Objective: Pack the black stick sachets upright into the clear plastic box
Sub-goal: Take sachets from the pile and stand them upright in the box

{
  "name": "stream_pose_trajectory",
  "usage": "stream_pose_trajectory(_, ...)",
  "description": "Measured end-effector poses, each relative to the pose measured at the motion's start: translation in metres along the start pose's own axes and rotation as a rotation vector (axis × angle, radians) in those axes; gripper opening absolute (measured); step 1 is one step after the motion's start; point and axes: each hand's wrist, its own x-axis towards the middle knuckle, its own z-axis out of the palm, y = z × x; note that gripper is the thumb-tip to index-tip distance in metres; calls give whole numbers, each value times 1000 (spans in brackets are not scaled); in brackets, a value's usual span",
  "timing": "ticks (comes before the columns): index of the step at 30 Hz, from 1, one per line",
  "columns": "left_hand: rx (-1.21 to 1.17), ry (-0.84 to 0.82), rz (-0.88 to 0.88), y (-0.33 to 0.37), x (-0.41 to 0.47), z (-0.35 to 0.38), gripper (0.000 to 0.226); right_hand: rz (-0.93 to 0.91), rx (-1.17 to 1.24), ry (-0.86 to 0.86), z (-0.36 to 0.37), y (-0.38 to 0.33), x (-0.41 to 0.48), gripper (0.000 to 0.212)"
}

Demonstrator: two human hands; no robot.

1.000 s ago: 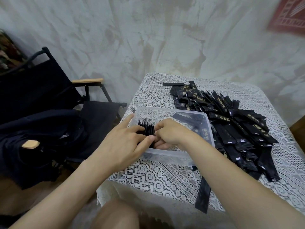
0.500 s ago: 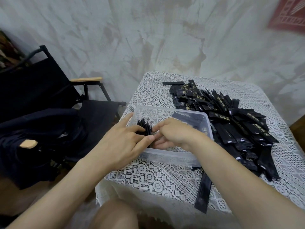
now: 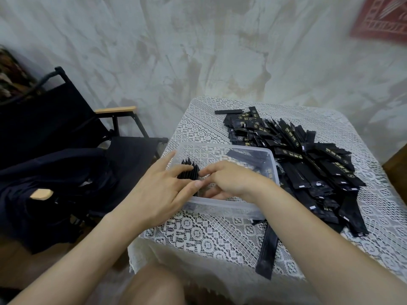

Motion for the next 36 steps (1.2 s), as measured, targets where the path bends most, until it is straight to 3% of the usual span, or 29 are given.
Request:
stream_pose_trajectory(12, 4, -76, -30, 2, 1, -4, 88, -21, -143, -31, -2, -1, -5, 44)
stream_pose_trajectory(20, 78, 45, 160, -3, -1, 3, 72, -15, -54, -46, -2, 1, -4, 44)
stream_pose_trajectory(30, 60, 82, 161, -4, 2, 10, 73, -44, -200, 23, -21, 12, -14, 43)
stream_pose_trajectory(36, 53, 114, 180, -3, 3, 11, 69, -57, -224, -89, -13, 1, -10, 43)
